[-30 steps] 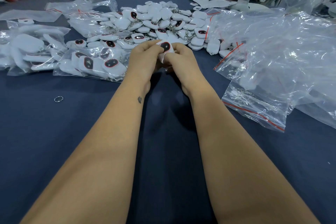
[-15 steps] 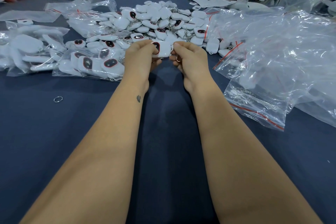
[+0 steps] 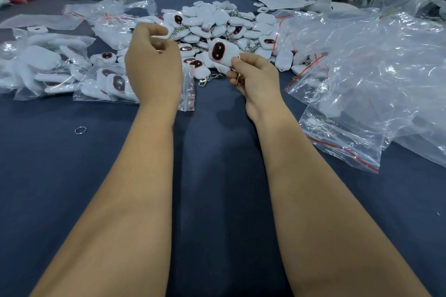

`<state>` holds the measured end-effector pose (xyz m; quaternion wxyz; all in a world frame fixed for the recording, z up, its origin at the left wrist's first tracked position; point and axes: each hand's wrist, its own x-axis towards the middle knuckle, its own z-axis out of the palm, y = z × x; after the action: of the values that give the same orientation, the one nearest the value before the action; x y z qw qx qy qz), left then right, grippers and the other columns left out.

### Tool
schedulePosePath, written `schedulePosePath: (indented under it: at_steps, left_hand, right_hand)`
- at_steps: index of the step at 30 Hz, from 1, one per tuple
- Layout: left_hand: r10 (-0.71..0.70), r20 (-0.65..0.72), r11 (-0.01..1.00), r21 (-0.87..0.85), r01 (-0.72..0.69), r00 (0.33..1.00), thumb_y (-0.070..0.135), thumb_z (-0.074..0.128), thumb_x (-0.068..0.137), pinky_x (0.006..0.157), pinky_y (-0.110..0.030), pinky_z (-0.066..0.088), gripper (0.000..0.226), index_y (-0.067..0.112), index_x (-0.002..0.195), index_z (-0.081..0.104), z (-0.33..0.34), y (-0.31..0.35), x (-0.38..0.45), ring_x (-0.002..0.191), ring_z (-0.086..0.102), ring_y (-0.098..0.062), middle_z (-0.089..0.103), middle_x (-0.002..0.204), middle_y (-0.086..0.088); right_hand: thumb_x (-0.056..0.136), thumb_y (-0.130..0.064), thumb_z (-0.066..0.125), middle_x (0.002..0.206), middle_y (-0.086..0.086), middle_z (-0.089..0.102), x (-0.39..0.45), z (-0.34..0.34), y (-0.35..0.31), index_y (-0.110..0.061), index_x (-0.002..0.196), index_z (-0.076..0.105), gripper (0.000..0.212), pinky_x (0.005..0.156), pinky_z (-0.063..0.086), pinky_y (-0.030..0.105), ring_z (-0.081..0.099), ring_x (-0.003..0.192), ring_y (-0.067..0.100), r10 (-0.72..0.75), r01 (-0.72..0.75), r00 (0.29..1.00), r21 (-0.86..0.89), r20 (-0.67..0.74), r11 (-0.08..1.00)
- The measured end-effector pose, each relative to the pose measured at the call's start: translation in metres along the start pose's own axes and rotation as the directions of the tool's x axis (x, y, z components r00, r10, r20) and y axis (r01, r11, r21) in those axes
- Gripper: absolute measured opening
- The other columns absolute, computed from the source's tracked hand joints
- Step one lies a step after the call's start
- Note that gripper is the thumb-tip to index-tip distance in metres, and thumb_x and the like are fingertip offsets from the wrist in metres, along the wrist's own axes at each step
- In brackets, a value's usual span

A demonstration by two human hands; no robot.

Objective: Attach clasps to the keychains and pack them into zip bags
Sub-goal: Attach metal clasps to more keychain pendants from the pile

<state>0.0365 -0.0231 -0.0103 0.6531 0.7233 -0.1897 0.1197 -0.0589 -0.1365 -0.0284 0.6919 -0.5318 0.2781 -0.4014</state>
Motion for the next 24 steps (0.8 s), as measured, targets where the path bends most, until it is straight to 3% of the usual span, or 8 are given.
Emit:
schedulePosePath:
  at_steps: [2, 5, 8, 11, 13, 15, 18, 24]
  left_hand:
    - [0.067, 0.057, 0.955, 0.286, -0.081, 0.996, 0.018, 0.05, 0.084, 0.065, -0.026, 0.041, 0.024, 0.024, 0.104, 0.06, -0.006, -0.003, 0.004, 0.09, 0.058, -0.013, 0.062, 0.082, 0.013]
    - [0.018, 0.278, 0.748, 0.634, -0.198, 0.96, 0.029, 0.059, 0.082, 0.093, -0.04, 0.037, 0.039, 0.02, 0.12, 0.06, -0.007, -0.005, 0.004, 0.123, 0.042, -0.034, 0.066, 0.112, -0.006]
    - [-0.065, 0.347, 0.609, 0.757, -0.239, 0.935, 0.038, 0.065, 0.079, 0.102, -0.044, 0.03, 0.049, 0.018, 0.123, 0.061, -0.003, -0.005, -0.001, 0.129, 0.033, -0.036, 0.057, 0.127, -0.012]
    - [-0.107, 0.351, 0.526, 0.814, -0.246, 0.93, 0.035, 0.068, 0.077, 0.103, -0.045, 0.028, 0.044, 0.021, 0.118, 0.065, 0.0, -0.008, -0.003, 0.13, 0.03, -0.037, 0.052, 0.129, -0.012]
    - [-0.069, 0.327, 0.539, 0.807, -0.241, 0.942, 0.029, 0.064, 0.08, 0.1, -0.044, 0.03, 0.032, 0.02, 0.11, 0.07, 0.001, -0.009, -0.003, 0.126, 0.033, -0.036, 0.056, 0.122, -0.01]
    - [0.012, 0.302, 0.627, 0.74, -0.243, 0.953, 0.02, 0.056, 0.083, 0.092, -0.041, 0.036, 0.027, 0.016, 0.103, 0.073, 0.001, -0.009, -0.003, 0.118, 0.041, -0.037, 0.062, 0.113, -0.011]
    - [0.087, 0.279, 0.779, 0.579, -0.24, 0.956, 0.014, 0.051, 0.083, 0.07, -0.034, 0.039, 0.025, 0.011, 0.093, 0.074, 0.002, -0.007, -0.003, 0.088, 0.051, -0.031, 0.067, 0.097, -0.013]
    - [0.153, 0.365, 0.905, 0.322, -0.279, 0.918, 0.025, 0.055, 0.084, 0.068, -0.031, 0.045, 0.02, 0.02, 0.087, 0.074, 0.01, 0.004, -0.016, 0.082, 0.059, -0.019, 0.069, 0.082, 0.003]
  right_hand:
    - [0.092, -0.009, 0.066, 0.075, 0.002, 0.06, 0.0, -0.001, 0.0, -0.013, 0.085, 0.06, 0.01, 0.057, 0.049, 0.019, 0.059, 0.06, 0.009, -0.002, 0.002, 1.0, -0.035, -0.003, 0.999]
    - [0.093, -0.011, 0.065, 0.071, 0.001, 0.059, 0.0, 0.0, 0.001, -0.013, 0.083, 0.06, 0.011, 0.054, 0.047, 0.017, 0.058, 0.056, 0.007, -0.015, 0.017, 1.0, -0.091, 0.021, 0.996]
    - [0.093, -0.012, 0.065, 0.074, 0.004, 0.061, 0.0, 0.002, 0.003, -0.012, 0.085, 0.061, 0.009, 0.053, 0.046, 0.017, 0.059, 0.055, 0.007, -0.02, 0.026, 0.998, -0.13, 0.053, 0.991]
    - [0.092, -0.011, 0.065, 0.075, 0.005, 0.063, -0.001, 0.003, 0.004, -0.011, 0.085, 0.061, 0.008, 0.053, 0.047, 0.018, 0.06, 0.057, 0.008, -0.028, 0.038, 0.998, -0.161, 0.064, 0.986]
    - [0.092, -0.01, 0.065, 0.074, 0.005, 0.063, -0.001, 0.004, 0.005, -0.011, 0.084, 0.061, 0.009, 0.053, 0.048, 0.018, 0.061, 0.057, 0.008, -0.032, 0.043, 0.997, -0.164, 0.067, 0.986]
    - [0.092, -0.009, 0.065, 0.071, 0.003, 0.063, -0.002, 0.006, 0.005, -0.011, 0.083, 0.06, 0.01, 0.053, 0.048, 0.018, 0.061, 0.056, 0.008, -0.038, 0.048, 0.997, -0.149, 0.071, 0.988]
    - [0.091, -0.008, 0.065, 0.064, 0.0, 0.062, -0.004, 0.01, 0.005, -0.011, 0.081, 0.06, 0.012, 0.054, 0.049, 0.018, 0.061, 0.054, 0.008, -0.047, 0.057, 0.995, -0.127, 0.083, 0.99]
    - [0.09, -0.004, 0.064, 0.062, 0.002, 0.062, -0.005, 0.015, 0.008, -0.01, 0.081, 0.058, 0.013, 0.051, 0.047, 0.019, 0.059, 0.052, 0.008, -0.052, 0.061, 0.996, -0.13, 0.069, 0.99]
